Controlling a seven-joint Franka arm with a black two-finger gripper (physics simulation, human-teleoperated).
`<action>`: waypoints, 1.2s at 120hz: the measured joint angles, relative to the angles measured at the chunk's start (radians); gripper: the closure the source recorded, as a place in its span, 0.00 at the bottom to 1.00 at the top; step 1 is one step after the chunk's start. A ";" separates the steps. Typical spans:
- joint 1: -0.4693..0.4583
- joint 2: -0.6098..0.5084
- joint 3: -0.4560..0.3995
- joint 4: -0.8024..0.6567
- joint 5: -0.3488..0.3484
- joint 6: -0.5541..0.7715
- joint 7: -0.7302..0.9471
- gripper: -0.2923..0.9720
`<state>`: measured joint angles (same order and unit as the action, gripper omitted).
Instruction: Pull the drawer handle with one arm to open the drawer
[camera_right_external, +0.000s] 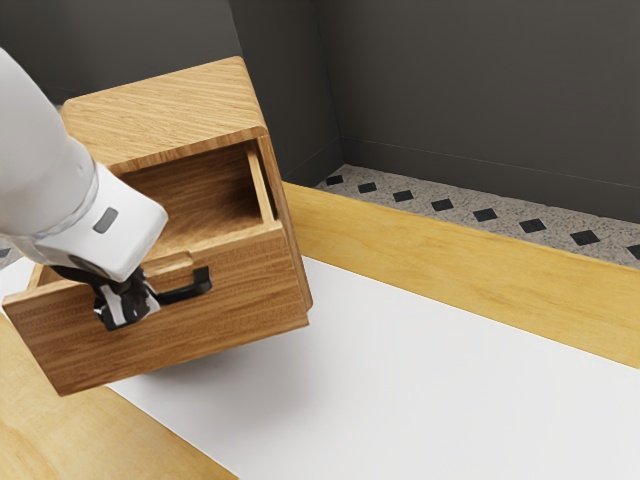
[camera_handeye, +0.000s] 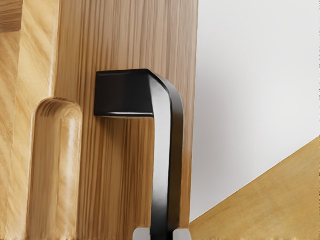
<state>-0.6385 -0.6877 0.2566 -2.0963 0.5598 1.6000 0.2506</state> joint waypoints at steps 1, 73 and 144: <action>0.000 0.000 0.000 -0.001 0.000 0.000 -0.001 0.85; -0.001 -0.037 -0.019 -0.019 -0.003 -0.016 -0.029 0.81; -0.003 -0.050 -0.045 0.027 0.002 -0.022 -0.036 0.58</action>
<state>-0.6410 -0.7377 0.2114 -2.0697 0.5617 1.5781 0.2143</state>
